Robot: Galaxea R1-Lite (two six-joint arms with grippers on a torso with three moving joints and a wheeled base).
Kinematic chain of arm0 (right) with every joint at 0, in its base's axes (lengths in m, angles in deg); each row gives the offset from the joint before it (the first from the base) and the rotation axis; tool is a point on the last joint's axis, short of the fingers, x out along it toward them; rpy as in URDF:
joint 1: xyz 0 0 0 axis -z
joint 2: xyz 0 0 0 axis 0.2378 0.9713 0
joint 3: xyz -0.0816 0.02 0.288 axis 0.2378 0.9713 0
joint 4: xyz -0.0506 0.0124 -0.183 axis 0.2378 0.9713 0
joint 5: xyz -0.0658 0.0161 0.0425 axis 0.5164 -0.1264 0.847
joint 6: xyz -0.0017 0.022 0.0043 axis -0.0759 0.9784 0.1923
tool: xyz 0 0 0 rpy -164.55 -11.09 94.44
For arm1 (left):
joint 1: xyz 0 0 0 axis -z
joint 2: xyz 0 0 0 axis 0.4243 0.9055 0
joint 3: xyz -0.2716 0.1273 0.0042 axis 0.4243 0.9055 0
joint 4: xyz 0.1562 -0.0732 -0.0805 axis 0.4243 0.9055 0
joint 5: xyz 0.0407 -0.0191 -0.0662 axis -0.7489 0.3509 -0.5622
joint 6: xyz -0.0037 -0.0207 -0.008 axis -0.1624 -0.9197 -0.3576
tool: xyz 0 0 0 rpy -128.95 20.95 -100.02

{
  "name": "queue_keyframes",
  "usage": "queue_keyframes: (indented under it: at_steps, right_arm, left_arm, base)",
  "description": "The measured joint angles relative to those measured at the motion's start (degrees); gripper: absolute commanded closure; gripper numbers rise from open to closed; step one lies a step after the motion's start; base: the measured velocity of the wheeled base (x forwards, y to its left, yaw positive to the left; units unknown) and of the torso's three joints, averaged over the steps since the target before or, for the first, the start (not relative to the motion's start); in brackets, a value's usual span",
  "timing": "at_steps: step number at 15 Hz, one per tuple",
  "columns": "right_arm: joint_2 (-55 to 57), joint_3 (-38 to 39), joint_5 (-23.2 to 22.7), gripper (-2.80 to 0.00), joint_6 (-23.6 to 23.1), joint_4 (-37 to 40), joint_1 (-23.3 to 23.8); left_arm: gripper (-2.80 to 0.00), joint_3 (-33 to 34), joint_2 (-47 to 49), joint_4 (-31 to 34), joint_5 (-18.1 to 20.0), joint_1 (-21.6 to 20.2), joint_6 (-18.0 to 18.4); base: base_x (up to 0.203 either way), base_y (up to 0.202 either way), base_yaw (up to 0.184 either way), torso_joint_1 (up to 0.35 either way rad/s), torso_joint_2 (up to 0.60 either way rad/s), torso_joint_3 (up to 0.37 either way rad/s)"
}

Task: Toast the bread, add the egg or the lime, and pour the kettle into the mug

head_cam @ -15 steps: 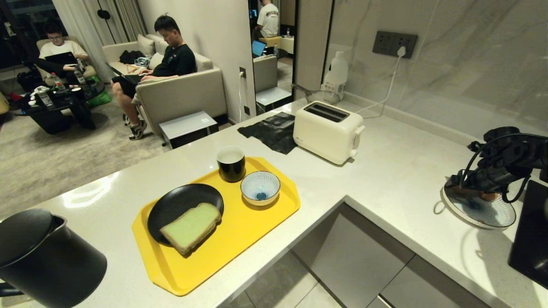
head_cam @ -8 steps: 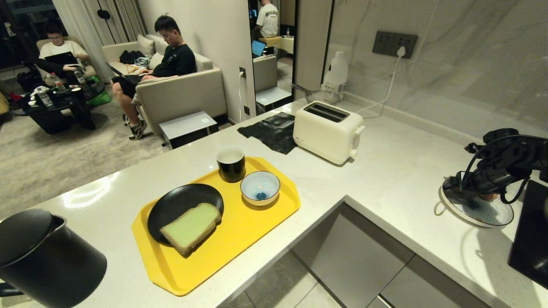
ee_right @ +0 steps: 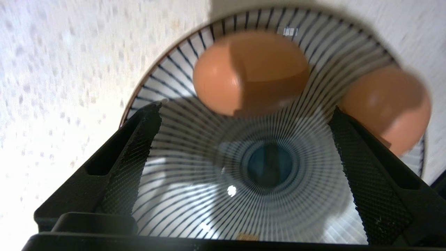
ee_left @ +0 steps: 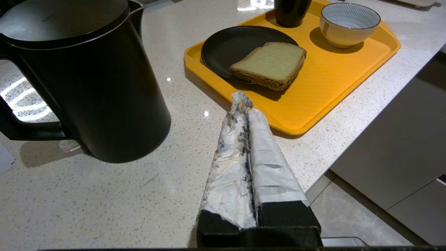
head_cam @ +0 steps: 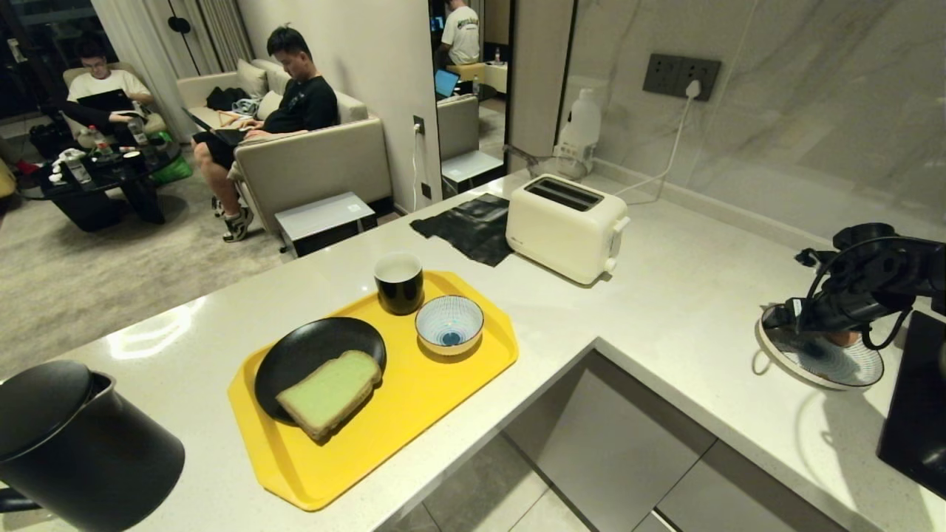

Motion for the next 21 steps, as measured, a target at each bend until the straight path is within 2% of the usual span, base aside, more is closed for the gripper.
queue_keyframes:
  at_steps: [8,12,18,19,21]
  right_arm:
    - [0.96,0.0,-3.87,-2.8,-2.86,-1.72,1.03]
    - [1.44,0.0,-5.38,-2.8,-7.19,-4.08,2.39]
    - [2.15,0.0,-6.52,-2.8,-10.87,-5.85,3.59]
    - [2.19,0.0,-6.55,0.0,-11.23,-5.88,3.59]
    - [2.19,0.0,-6.65,0.0,-11.67,-5.9,3.62]
  left_arm:
    - [0.0,0.0,0.0,0.0,0.02,0.0,-0.02]
    - [0.0,0.0,0.0,0.0,0.02,0.0,0.01]
    - [0.0,0.0,0.0,-0.02,0.0,0.0,0.0]
    - [0.0,0.0,0.0,0.0,0.02,0.0,-0.01]
    - [0.0,0.0,0.0,-0.02,0.02,0.0,0.01]
  base:
    - [0.0,0.0,0.0,0.0,0.0,0.0]
    - [0.0,0.0,0.0,0.0,0.0,0.0]
    - [0.0,0.0,0.0,0.0,0.0,0.0]
    - [0.0,0.0,0.0,0.0,0.0,0.0]
    - [0.0,0.0,0.0,0.0,0.0,0.0]
